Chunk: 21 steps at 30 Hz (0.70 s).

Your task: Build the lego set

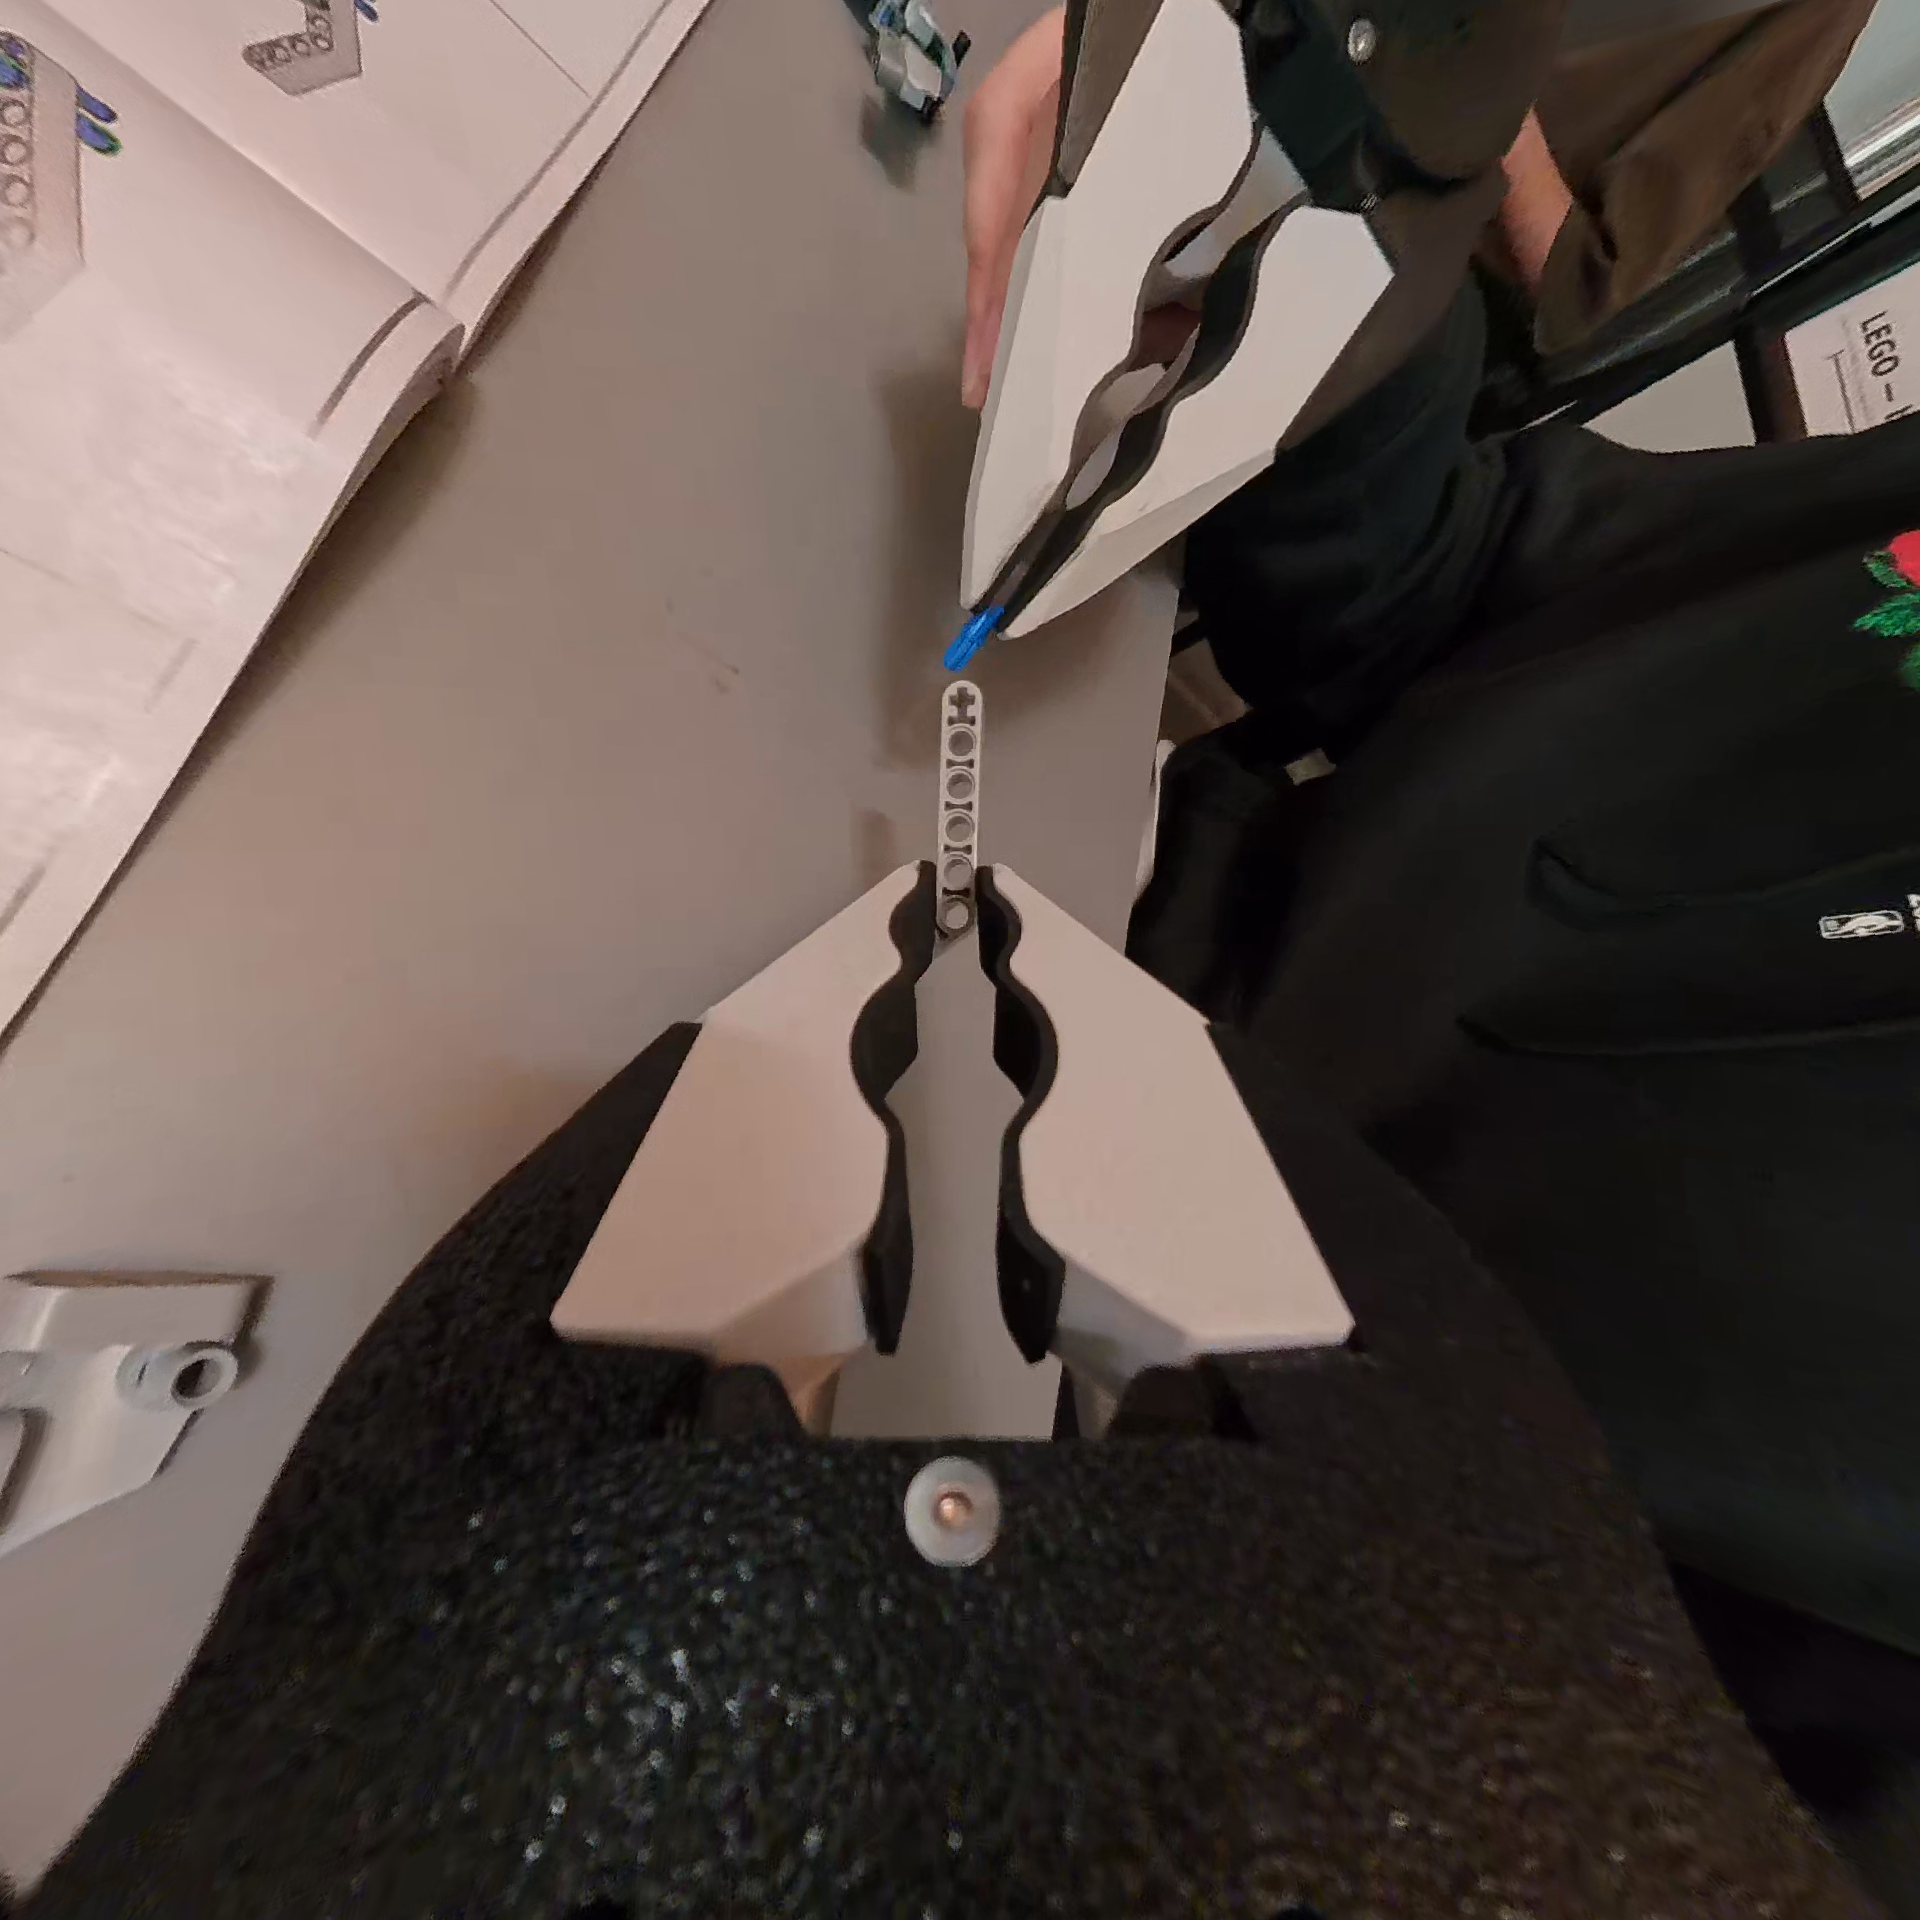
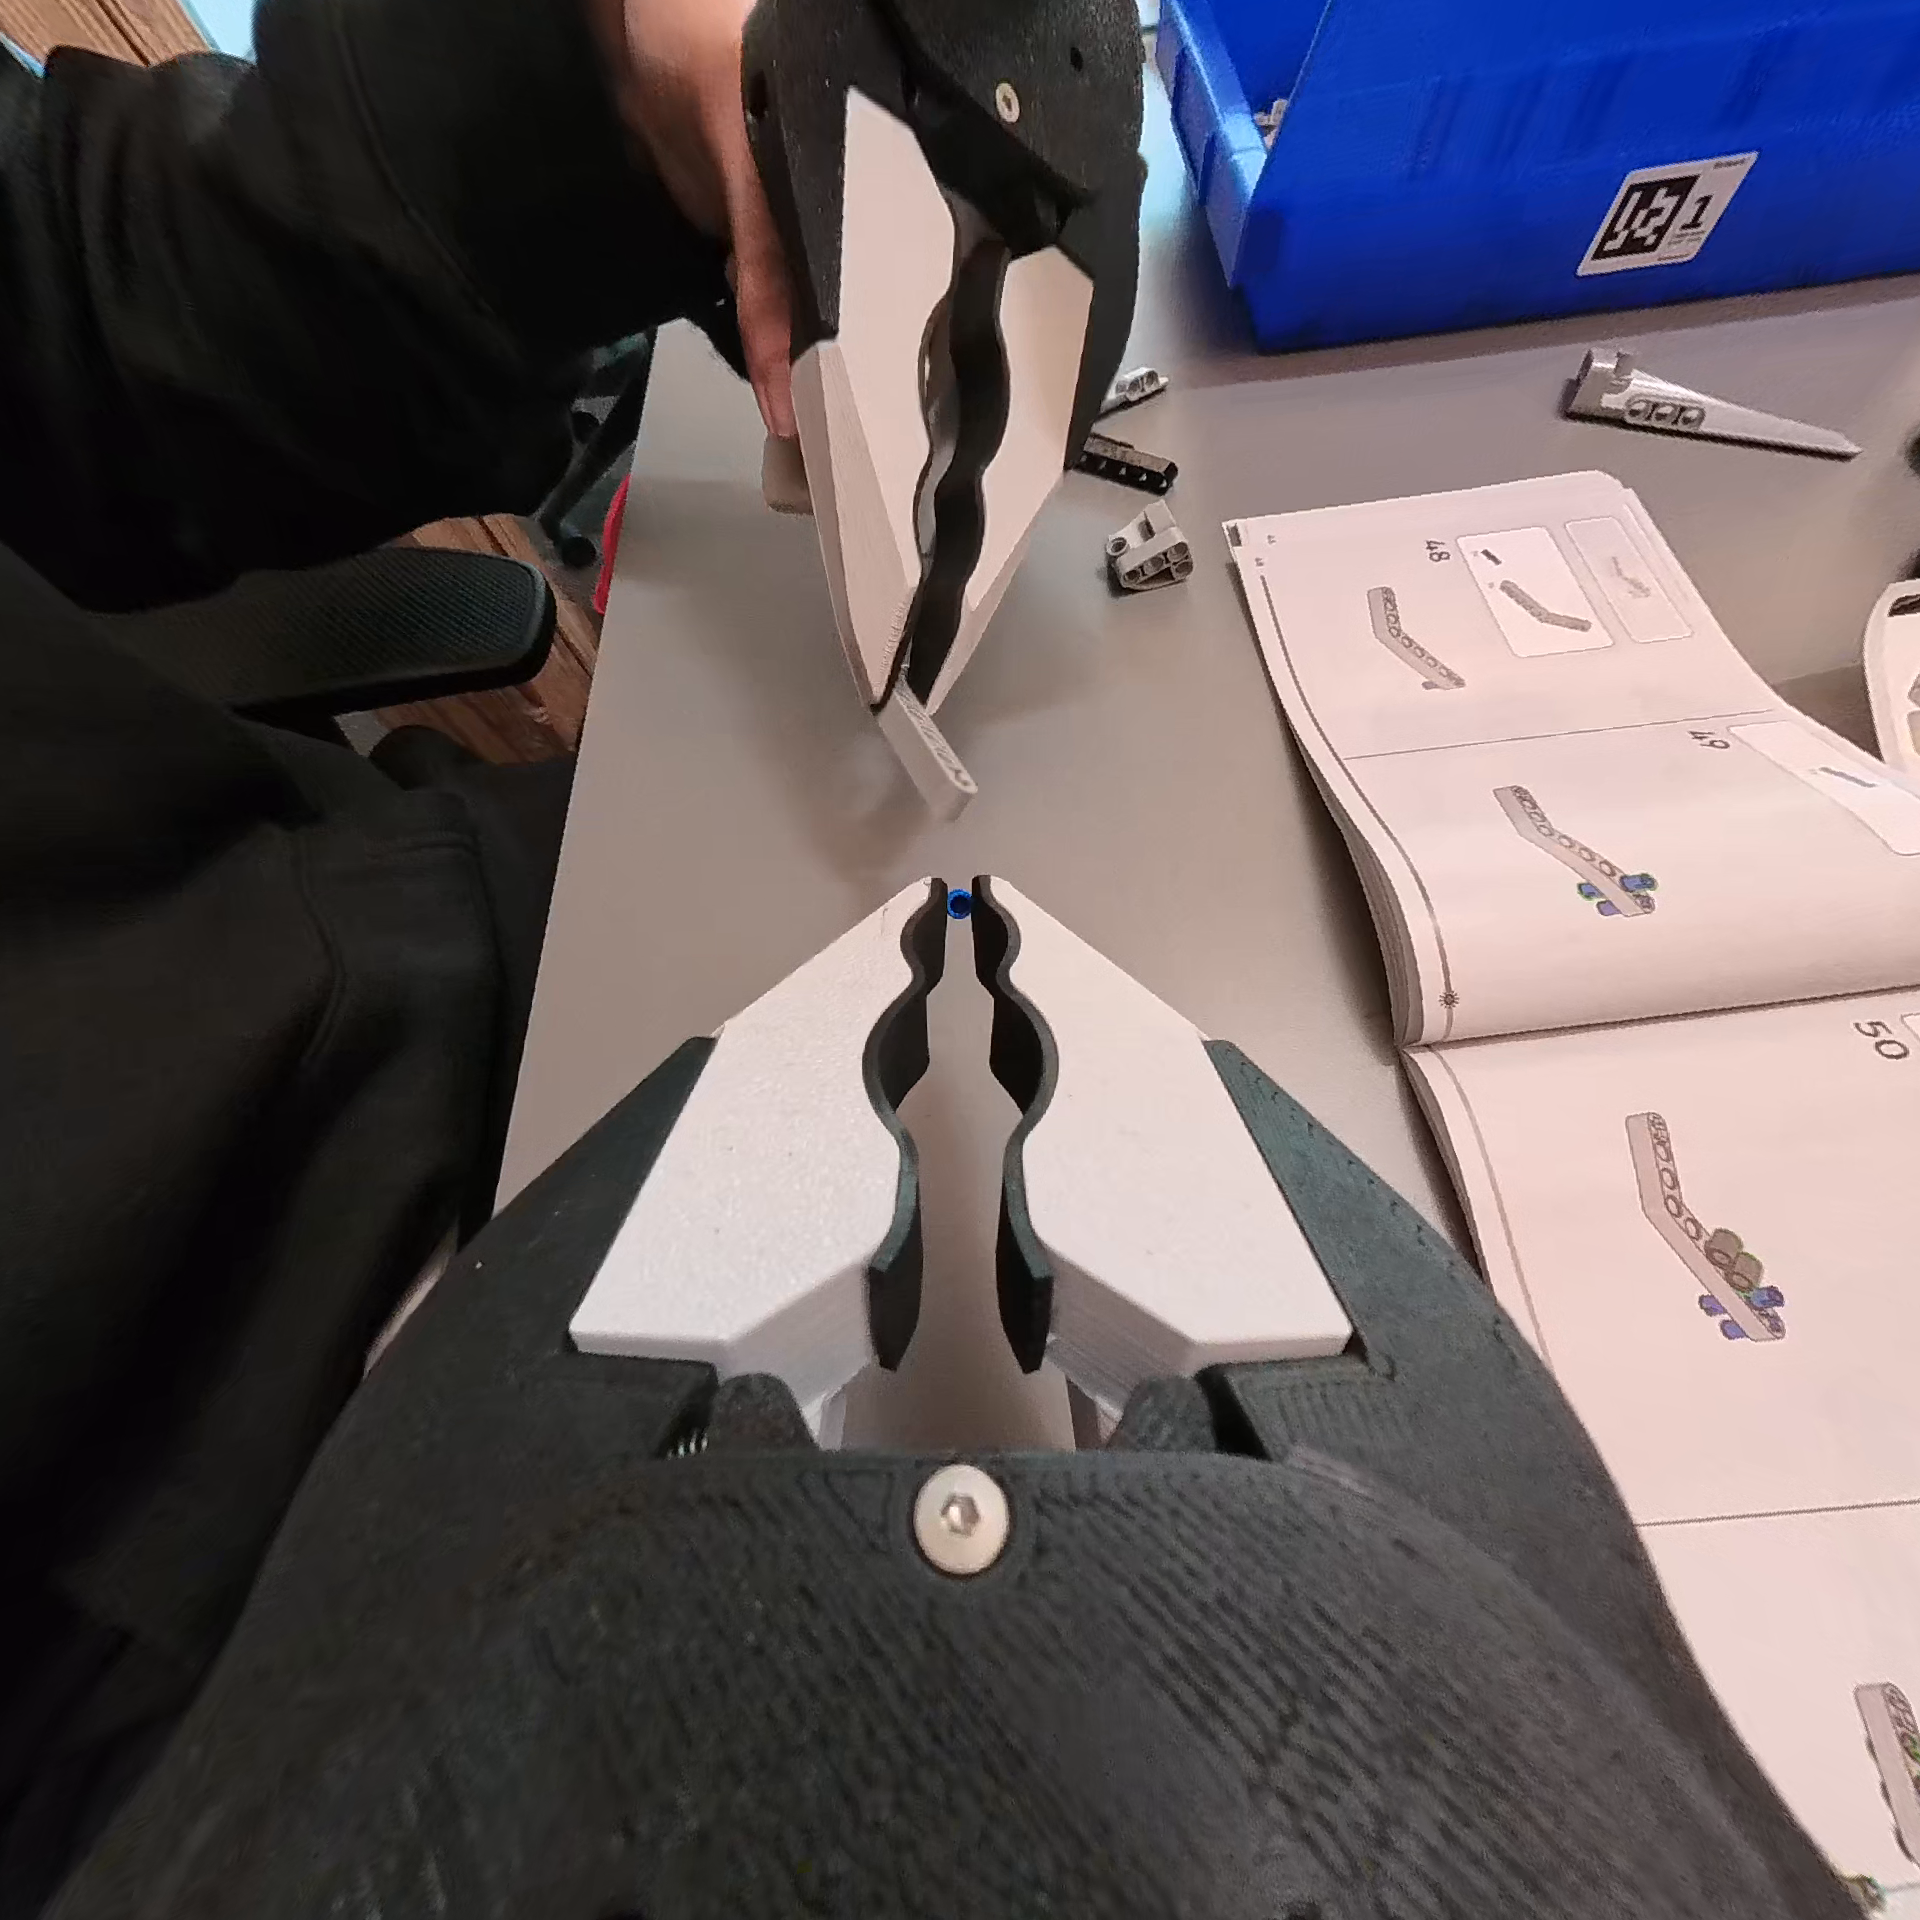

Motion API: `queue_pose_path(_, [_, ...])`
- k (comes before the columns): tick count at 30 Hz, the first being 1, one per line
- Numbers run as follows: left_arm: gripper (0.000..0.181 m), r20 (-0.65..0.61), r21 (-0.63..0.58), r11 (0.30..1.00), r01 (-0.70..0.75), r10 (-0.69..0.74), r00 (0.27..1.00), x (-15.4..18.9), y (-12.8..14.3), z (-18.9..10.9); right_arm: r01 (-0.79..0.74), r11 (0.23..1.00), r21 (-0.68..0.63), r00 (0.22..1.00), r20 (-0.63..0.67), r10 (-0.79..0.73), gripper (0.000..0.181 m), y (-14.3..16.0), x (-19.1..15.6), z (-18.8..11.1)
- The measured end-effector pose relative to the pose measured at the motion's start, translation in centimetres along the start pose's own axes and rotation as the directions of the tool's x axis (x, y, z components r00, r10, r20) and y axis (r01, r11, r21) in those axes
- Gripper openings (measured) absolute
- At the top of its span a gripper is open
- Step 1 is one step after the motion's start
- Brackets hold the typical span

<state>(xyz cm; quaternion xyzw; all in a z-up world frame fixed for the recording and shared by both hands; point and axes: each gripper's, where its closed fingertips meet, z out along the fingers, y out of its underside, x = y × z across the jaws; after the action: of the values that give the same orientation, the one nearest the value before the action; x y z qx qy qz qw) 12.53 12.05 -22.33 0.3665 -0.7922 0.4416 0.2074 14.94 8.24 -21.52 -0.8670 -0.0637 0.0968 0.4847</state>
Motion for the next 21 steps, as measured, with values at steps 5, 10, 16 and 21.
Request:
queue_pose_path(5, [0.005, -0.060, 0.042, 0.998, 0.050, -0.048, 0.997, 0.2, -0.3, -0.1, 0.024, 1.000, 0.015, 1.000, -0.010, -0.024, 0.004, -0.4, 0.0, 0.0])
queue_pose_path(10, [0.005, -0.056, 0.046, 0.992, 0.119, -0.117, 0.992, -1.0, 0.4, 0.2, 0.032, 0.999, 0.026, 0.999, -0.018, -0.031, 0.004, -0.5, 0.1, -0.4])
queue_pose_path(16, [0.005, -0.080, 0.044, 0.984, 0.173, -0.169, 0.982, -1.2, 0.5, 0.8, 0.036, 0.999, -0.001, 0.999, -0.001, -0.036, 0.004, 0.1, -0.1, 0.1])
queue_pose_path(21, [0.005, -0.025, -0.047, 0.988, 0.148, -0.149, 0.989, -1.9, 2.0, 1.9, 0.054, 0.998, -0.025, 0.998, 0.019, -0.053, 0.004, 0.7, -0.3, 0.2])
